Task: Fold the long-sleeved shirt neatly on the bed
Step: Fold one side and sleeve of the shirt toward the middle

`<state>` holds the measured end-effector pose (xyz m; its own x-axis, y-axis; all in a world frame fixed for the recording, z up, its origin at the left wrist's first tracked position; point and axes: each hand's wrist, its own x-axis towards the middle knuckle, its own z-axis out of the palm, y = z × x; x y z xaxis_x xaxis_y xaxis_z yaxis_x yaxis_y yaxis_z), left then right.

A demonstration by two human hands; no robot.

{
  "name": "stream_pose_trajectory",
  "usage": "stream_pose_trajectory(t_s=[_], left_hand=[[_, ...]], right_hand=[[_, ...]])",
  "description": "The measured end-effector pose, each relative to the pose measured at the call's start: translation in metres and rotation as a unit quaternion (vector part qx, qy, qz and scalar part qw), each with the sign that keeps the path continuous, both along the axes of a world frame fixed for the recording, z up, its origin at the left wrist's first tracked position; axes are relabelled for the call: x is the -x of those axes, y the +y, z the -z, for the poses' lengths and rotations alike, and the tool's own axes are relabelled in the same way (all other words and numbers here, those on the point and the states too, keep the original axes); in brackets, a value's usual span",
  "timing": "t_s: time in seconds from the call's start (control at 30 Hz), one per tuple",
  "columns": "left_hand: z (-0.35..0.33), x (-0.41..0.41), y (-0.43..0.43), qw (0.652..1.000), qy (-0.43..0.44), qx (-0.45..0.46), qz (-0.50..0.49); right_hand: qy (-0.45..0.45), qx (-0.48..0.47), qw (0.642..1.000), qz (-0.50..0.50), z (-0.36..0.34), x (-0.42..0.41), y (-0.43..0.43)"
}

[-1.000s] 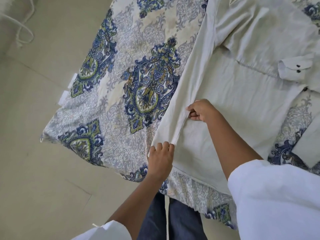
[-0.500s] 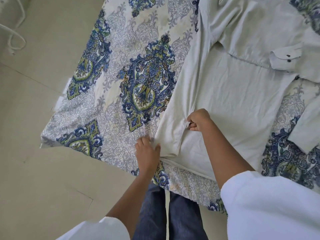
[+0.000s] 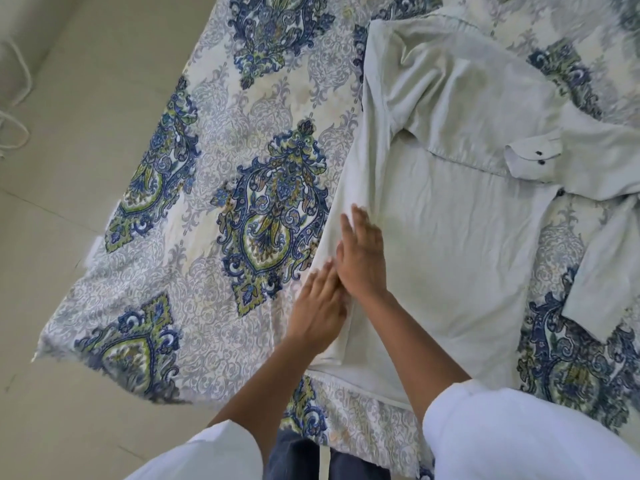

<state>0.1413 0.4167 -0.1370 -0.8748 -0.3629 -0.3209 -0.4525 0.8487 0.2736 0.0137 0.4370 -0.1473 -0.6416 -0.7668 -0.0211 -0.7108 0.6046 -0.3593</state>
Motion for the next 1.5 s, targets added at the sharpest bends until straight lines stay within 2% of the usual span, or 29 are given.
stream_pose_trajectory(t_s=[0.07, 0.17, 0.23, 0.3, 0.33, 0.4, 0.47, 0.5, 0.6, 0.73, 0.77, 0.83, 0.9, 0.93, 1.03, 1.13, 1.2, 1.27, 1.33, 1.43, 1.5], left_hand=[[0.015, -0.002, 0.0, 0.999, -0.013, -0.026, 0.028], [0.029, -0.015, 0.001, 0.999, 0.007, -0.005, 0.047], [0.026, -0.018, 0.001, 0.999, 0.013, 0.004, 0.049], [0.024, -0.011, -0.002, 0.999, 0.032, 0.011, 0.042], [0.022, -0.002, -0.007, 0.998, 0.041, 0.014, 0.036], [0.024, 0.024, -0.024, 0.998, 0.058, 0.02, 0.024], [0.027, 0.06, -0.048, 0.997, 0.071, 0.025, 0.029], [0.03, 0.076, -0.06, 0.997, 0.066, 0.024, 0.038], [0.04, 0.098, -0.082, 0.999, 0.026, 0.009, 0.044], [0.033, 0.105, -0.079, 0.998, 0.049, 0.043, 0.008], [0.028, 0.116, -0.081, 0.997, 0.065, 0.05, -0.009], [0.02, 0.147, -0.091, 0.992, 0.102, 0.065, -0.032], [0.013, 0.178, -0.107, 0.991, 0.118, 0.051, -0.023], [0.014, 0.191, -0.114, 0.993, 0.11, 0.034, -0.013], [0.026, 0.21, -0.134, 0.998, 0.057, -0.003, 0.007], [0.03, 0.215, -0.147, 0.994, 0.098, -0.031, -0.037], [0.026, 0.227, -0.152, 0.963, 0.198, -0.096, -0.158], [0.021, 0.249, -0.163, 0.909, 0.239, -0.178, -0.292], [0.018, 0.274, -0.178, 0.894, 0.202, -0.23, -0.329], [0.015, 0.299, -0.199, 0.908, 0.12, -0.245, -0.318], [0.017, 0.306, -0.21, 0.904, 0.086, -0.259, -0.33]], right_hand=[[-0.01, -0.036, 0.998, -0.04, 0.012, 0.005, -0.002], [0.01, -0.075, 0.996, -0.036, 0.032, 0.035, -0.012], [-0.003, -0.061, 0.998, 0.001, 0.033, 0.066, -0.024], [-0.067, 0.006, 0.994, 0.087, 0.022, 0.1, -0.044], [-0.106, 0.067, 0.98, 0.155, 0.014, 0.115, -0.054], [-0.186, 0.166, 0.923, 0.293, -0.003, 0.14, -0.073], [-0.282, 0.155, 0.874, 0.363, -0.012, 0.166, -0.089], [-0.305, 0.123, 0.873, 0.359, -0.015, 0.176, -0.094], [-0.28, 0.041, 0.888, 0.361, -0.017, 0.196, -0.092], [-0.277, 0.038, 0.891, 0.359, -0.016, 0.199, -0.082], [-0.253, 0.053, 0.898, 0.356, -0.016, 0.197, -0.081], [-0.148, 0.104, 0.919, 0.35, -0.019, 0.185, -0.08], [-0.043, 0.184, 0.945, 0.266, -0.017, 0.17, -0.083], [-0.021, 0.202, 0.957, 0.207, -0.014, 0.163, -0.086], [-0.06, 0.153, 0.983, 0.08, -0.003, 0.162, -0.097], [-0.092, 0.105, 0.981, 0.133, 0.006, 0.174, -0.096], [-0.069, 0.153, 0.973, 0.159, 0.005, 0.175, -0.095], [-0.059, 0.194, 0.964, 0.174, 0.002, 0.174, -0.096], [-0.089, 0.192, 0.961, 0.176, 0.001, 0.179, -0.1], [-0.105, 0.155, 0.973, 0.138, 0.005, 0.195, -0.105], [-0.111, 0.149, 0.971, 0.149, 0.006, 0.205, -0.107]])
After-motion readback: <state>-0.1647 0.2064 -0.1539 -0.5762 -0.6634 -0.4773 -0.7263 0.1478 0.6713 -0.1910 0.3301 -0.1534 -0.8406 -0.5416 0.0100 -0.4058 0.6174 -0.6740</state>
